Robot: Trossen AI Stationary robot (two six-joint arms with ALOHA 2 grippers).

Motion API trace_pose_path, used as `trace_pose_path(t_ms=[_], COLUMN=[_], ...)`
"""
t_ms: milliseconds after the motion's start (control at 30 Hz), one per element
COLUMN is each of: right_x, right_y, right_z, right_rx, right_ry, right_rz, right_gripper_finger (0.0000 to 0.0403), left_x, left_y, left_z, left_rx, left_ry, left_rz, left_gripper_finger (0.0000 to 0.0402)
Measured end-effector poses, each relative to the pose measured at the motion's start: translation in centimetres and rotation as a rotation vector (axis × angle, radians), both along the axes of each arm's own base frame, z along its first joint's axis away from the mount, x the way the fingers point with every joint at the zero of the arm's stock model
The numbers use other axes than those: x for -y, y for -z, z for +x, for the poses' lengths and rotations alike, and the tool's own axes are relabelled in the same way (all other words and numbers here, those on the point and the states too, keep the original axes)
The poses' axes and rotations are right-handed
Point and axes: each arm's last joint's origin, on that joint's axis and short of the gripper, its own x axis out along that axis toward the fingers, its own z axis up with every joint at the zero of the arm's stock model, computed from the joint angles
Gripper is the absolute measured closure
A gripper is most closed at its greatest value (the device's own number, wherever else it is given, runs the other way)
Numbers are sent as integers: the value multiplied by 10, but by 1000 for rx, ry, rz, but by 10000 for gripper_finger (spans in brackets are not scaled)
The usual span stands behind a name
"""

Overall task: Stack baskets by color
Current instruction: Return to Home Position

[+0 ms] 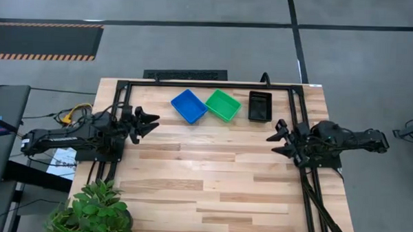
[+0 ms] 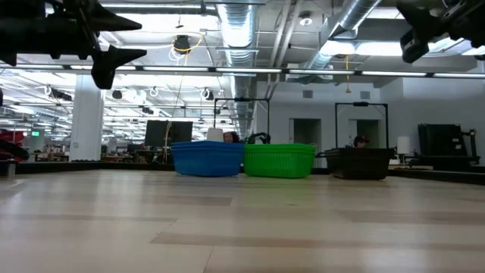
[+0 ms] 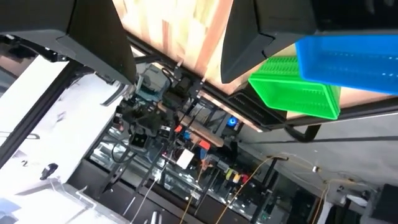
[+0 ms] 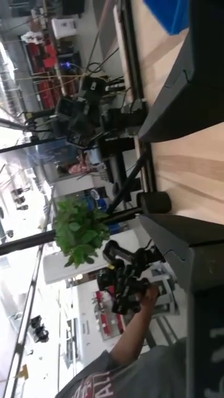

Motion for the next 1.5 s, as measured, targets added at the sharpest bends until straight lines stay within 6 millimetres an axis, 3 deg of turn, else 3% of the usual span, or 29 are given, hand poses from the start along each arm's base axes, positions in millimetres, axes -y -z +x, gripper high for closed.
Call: trace_pose_path(t_ms=[833, 1167, 1300, 1500], right_x=[3, 3, 3, 2], right_y=[15, 22, 21, 18], right_z=[3, 3, 3, 3], right_rx=[-146, -205, -202, -181], right_ry=[110, 109, 110, 98], right_rz=[-63, -110, -113, -68], right_gripper_finger=[184, 182, 182, 182], left_x=[-2, -1, 2, 4], left_y=[16, 23, 23, 21], left_z=[1, 0, 1, 1], left_rx=[-163, -202, -224, -204], left_ry=[-63, -48, 64, 93], left_rz=[86, -52, 74, 92], left_gripper_finger=[177, 177, 177, 177])
